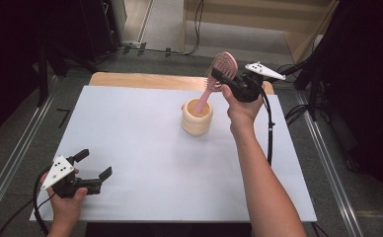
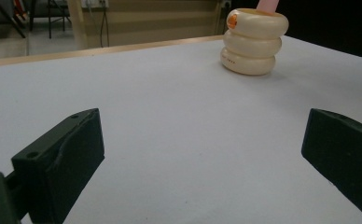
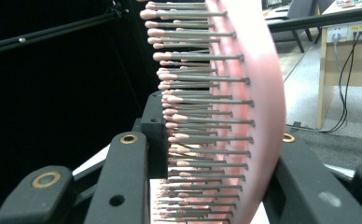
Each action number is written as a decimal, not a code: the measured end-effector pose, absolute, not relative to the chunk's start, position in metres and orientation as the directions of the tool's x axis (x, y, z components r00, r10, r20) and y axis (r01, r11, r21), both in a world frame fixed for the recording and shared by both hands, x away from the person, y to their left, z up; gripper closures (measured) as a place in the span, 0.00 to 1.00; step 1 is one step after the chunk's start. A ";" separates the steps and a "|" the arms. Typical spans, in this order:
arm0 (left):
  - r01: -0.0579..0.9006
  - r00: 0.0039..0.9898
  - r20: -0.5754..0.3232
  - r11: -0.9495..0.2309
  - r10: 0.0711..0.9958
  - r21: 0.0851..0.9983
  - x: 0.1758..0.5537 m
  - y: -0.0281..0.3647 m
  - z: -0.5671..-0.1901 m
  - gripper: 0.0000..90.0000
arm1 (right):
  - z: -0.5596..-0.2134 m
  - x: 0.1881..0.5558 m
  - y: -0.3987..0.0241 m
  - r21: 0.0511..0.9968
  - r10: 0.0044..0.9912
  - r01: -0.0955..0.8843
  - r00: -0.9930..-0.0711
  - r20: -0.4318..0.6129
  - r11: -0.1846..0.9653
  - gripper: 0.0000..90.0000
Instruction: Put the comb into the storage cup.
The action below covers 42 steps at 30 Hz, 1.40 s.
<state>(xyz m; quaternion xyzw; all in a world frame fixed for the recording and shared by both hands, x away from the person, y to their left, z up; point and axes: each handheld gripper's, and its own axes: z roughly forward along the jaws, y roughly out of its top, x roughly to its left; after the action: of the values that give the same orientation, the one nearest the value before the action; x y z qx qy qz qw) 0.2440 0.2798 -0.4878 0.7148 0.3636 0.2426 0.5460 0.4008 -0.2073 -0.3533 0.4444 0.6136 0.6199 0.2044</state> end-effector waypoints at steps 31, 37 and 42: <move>0.253 0.622 -0.050 -0.140 0.782 0.957 0.244 0.280 -0.488 0.00 | -0.399 0.408 -0.191 0.919 0.804 0.362 -0.495 0.330 -0.155 0.69; 0.253 0.623 -0.048 -0.142 0.781 0.957 0.244 0.280 -0.488 0.00 | -0.405 0.408 -0.187 0.917 0.805 0.369 -0.492 0.331 -0.151 0.69; 0.253 0.623 -0.047 -0.145 0.781 0.957 0.244 0.280 -0.488 0.00 | -0.410 0.409 -0.188 0.913 0.807 0.374 -0.482 0.342 -0.164 0.69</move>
<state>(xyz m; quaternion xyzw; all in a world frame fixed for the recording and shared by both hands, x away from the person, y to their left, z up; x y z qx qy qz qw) 0.2438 0.2800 -0.4877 0.7168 0.3606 0.2417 0.5456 0.4086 -0.1882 -0.4104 0.4757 0.6207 0.5963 0.1814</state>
